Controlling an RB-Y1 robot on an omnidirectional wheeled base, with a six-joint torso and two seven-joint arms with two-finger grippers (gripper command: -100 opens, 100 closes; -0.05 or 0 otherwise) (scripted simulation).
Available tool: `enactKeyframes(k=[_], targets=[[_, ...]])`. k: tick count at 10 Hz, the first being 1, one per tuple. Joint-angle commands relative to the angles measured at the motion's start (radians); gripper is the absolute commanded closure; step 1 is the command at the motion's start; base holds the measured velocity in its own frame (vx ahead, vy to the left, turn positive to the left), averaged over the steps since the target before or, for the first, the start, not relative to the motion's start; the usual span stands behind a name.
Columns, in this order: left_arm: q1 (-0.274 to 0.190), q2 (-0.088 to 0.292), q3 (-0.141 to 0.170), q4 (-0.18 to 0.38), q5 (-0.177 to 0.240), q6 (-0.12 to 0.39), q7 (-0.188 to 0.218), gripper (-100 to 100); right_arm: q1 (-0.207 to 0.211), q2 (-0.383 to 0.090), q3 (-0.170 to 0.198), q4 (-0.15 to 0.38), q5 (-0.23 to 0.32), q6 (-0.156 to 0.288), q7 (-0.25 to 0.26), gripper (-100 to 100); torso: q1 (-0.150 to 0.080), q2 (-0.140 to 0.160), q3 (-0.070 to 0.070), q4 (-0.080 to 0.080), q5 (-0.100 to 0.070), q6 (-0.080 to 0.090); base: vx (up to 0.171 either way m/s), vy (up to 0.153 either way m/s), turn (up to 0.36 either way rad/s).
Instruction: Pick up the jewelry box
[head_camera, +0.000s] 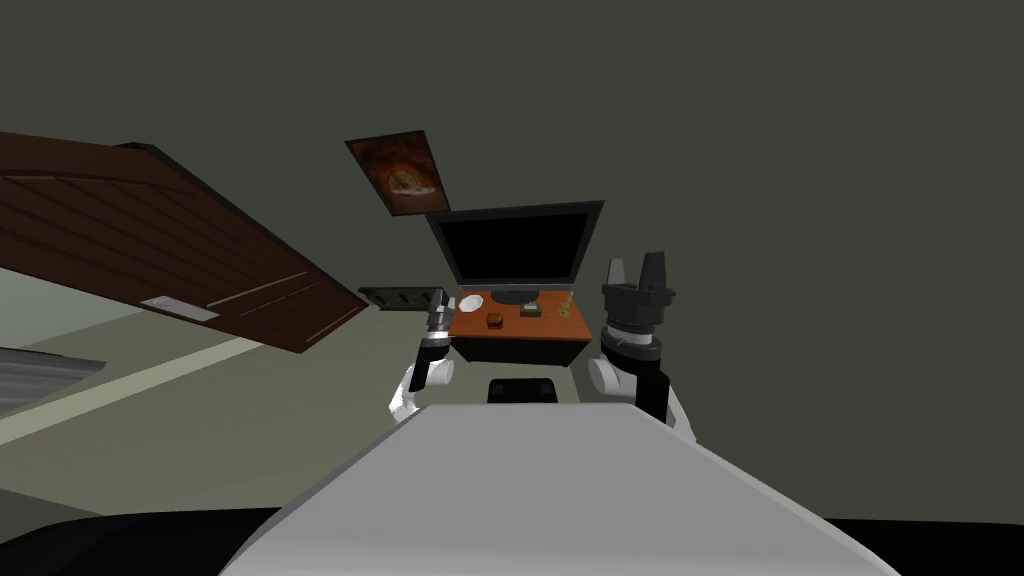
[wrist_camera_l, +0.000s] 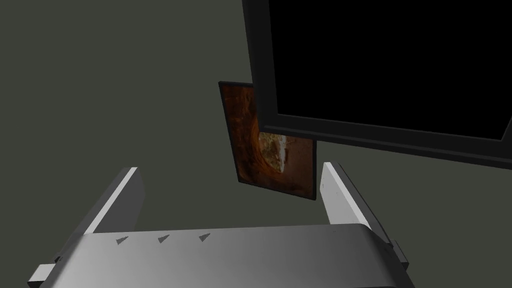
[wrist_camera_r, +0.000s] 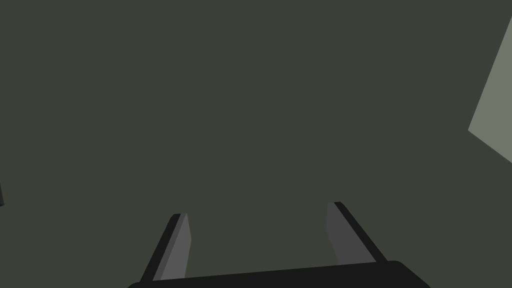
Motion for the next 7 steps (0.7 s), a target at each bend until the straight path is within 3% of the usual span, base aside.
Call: enactKeyframes(k=[1,7], targets=[[-0.017,0.002,-0.002,0.05,-0.001,0.009,-0.001,-100,0.0,0.0,0.0,0.0,0.0,0.0,0.0,0,0.0,0.0,0.0,0.0,0.0,0.0,0.007,-0.032,-0.009],[-0.056,0.008,0.001,0.197,-0.002,0.053,-0.005,-100,0.0,0.0,0.0,0.0,0.0,0.0,0.0,0,0.0,0.0,0.0,0.0,0.0,0.0,0.012,-0.032,-0.006]])
